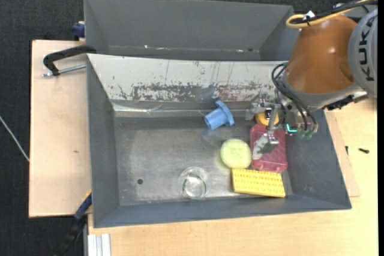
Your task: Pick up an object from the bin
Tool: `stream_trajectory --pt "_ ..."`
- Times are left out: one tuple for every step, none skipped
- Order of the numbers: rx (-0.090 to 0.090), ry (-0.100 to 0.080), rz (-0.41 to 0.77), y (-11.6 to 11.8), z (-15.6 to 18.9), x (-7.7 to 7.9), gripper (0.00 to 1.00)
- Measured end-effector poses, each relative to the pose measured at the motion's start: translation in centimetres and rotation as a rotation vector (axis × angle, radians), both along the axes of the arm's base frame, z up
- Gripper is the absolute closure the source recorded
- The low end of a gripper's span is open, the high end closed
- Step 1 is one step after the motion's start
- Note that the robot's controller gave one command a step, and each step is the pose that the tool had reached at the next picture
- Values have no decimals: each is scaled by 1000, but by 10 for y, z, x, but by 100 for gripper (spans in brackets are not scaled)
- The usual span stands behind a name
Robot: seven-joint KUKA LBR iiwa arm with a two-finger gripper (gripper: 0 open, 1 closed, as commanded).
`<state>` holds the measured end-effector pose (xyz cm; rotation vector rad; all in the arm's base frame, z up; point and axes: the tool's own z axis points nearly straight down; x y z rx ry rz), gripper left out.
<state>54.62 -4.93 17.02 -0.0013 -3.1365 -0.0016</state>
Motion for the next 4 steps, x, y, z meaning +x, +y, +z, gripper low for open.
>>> stream_trajectory --pt "-1 -5 1 0 3 1 0" --pt "-1 -9 136 0 -10 1 0" --pt "-1 -13 402 -28 -67 -15 0" --pt "3 -14 410 -43 -91 -11 0"
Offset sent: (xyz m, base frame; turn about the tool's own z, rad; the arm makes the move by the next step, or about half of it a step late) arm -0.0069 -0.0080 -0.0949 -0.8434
